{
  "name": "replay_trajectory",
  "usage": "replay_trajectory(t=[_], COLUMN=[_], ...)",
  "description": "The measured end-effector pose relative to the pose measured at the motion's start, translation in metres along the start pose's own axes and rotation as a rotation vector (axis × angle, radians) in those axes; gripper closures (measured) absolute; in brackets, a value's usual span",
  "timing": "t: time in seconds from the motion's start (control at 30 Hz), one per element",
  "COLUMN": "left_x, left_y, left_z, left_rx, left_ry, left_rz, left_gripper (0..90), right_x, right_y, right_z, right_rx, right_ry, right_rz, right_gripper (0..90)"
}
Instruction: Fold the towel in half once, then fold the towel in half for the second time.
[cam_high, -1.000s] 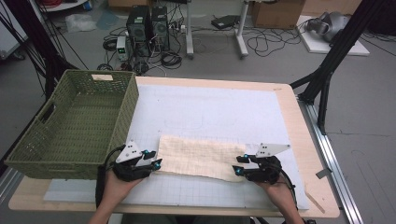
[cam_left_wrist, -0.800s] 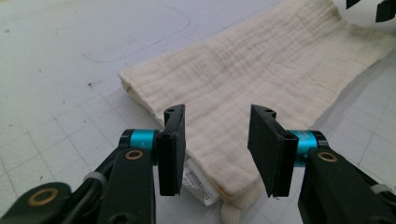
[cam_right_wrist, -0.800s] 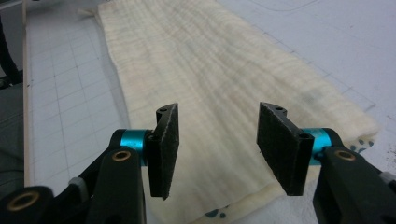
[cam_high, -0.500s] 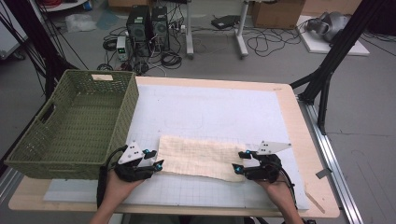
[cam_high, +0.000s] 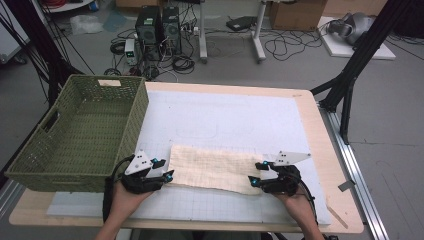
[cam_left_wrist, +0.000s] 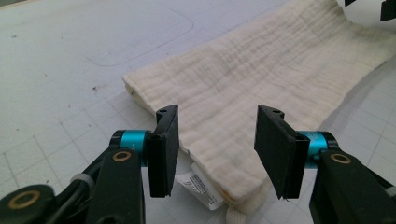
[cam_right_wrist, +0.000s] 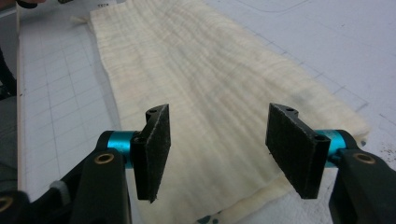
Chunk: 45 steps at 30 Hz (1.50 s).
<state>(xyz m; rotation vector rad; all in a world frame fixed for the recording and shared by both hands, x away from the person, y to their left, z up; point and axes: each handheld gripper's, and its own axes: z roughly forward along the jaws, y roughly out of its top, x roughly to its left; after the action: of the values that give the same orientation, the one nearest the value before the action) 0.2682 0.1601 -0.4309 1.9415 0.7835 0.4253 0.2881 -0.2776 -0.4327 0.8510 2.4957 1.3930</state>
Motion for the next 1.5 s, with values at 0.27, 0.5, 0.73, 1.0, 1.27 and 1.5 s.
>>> replay_trajectory(t=[0.27,0.5,0.73,1.0,1.27,1.5], left_x=[0.0,0.005,0.012,0.019,0.029,0.028], left_y=[0.0,0.006,0.029,0.035,0.025,0.024], left_z=[0.001,0.005,0.025,0.068,0.081,0.08], left_rx=[0.004,0.0,-0.021,0.019,0.16,0.167], left_ry=[0.008,0.02,0.048,0.098,0.163,0.171], left_rz=[0.001,-0.008,-0.043,-0.088,-0.088,-0.07], left_gripper=[49.5,49.4,55.1,73.7,80.5,81.6], right_x=[-0.001,-0.012,-0.033,-0.044,-0.052,-0.053], right_y=[0.0,0.009,0.027,0.029,0.017,0.011], right_z=[0.002,0.001,0.005,0.033,0.036,0.028], right_rx=[0.003,0.006,0.011,0.078,0.127,0.132], right_ry=[0.018,0.026,-0.063,-0.063,-0.08,-0.118], right_rz=[0.019,0.03,0.046,0.061,0.091,0.078], right_gripper=[38.6,41.4,55.1,69.1,72.3,74.3])
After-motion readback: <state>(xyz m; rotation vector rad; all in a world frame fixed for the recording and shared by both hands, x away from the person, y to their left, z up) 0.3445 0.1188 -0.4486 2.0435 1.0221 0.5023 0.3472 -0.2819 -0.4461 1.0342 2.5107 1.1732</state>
